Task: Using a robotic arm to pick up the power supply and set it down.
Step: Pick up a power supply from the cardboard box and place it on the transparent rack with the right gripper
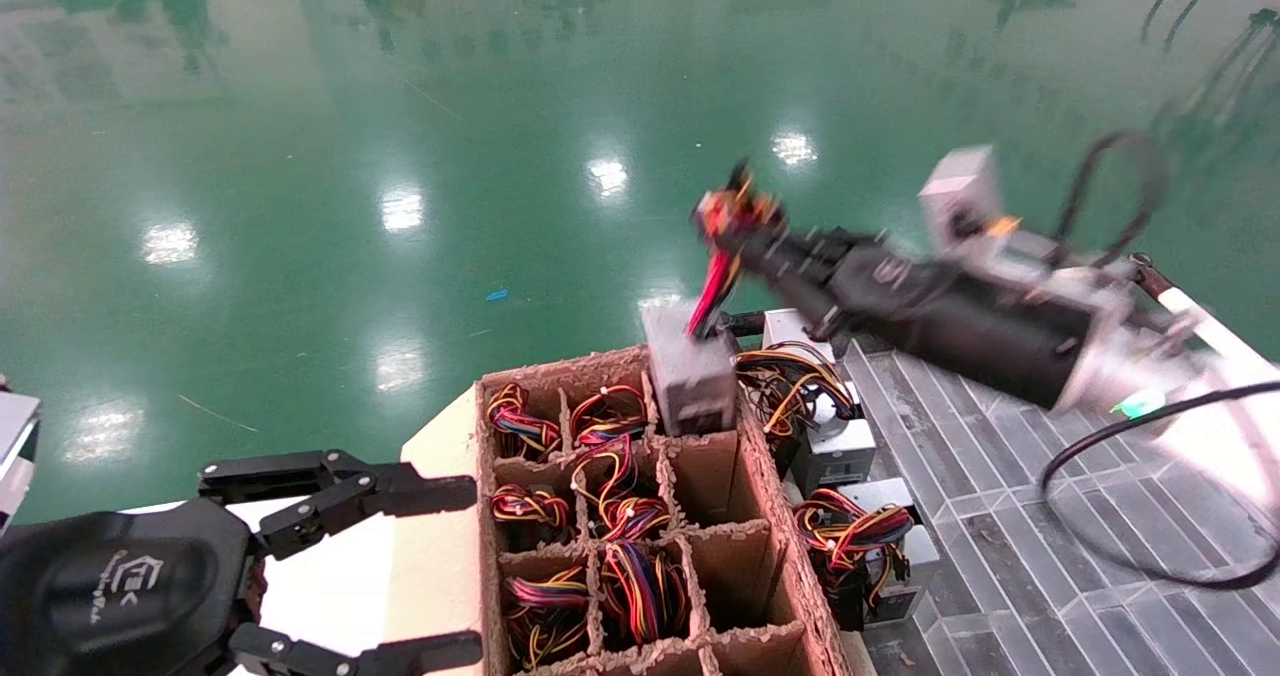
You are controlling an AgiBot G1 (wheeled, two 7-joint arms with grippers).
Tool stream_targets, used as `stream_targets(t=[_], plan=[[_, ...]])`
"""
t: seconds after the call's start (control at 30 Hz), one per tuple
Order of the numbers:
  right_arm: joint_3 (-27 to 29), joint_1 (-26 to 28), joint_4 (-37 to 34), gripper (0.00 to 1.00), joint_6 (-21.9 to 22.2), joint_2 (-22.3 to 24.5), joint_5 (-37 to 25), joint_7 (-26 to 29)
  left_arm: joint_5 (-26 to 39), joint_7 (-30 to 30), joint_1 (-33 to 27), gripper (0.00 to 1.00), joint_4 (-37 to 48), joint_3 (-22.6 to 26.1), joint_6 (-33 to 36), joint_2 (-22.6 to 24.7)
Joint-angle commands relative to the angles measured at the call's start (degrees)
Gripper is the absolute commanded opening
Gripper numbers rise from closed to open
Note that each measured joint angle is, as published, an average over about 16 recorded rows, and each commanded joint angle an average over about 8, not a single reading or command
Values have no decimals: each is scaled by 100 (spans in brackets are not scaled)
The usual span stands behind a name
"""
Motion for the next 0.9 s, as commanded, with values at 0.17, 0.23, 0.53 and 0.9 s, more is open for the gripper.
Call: stream_targets(t=[0.17,0.23,0.53,0.9], plan=[[152,286,153,0,-388,458,222,158,0,0,0,100,0,0,0,0],[175,370,255,0,-462,673,260,254,0,0,0,100,0,0,0,0],[147,415,1070,0,-538,1879,335,977,0,0,0,100,0,1,0,0],[218,-953,2041,0,-530,3165,944,1743,-1,0,0,100,0,1,0,0]])
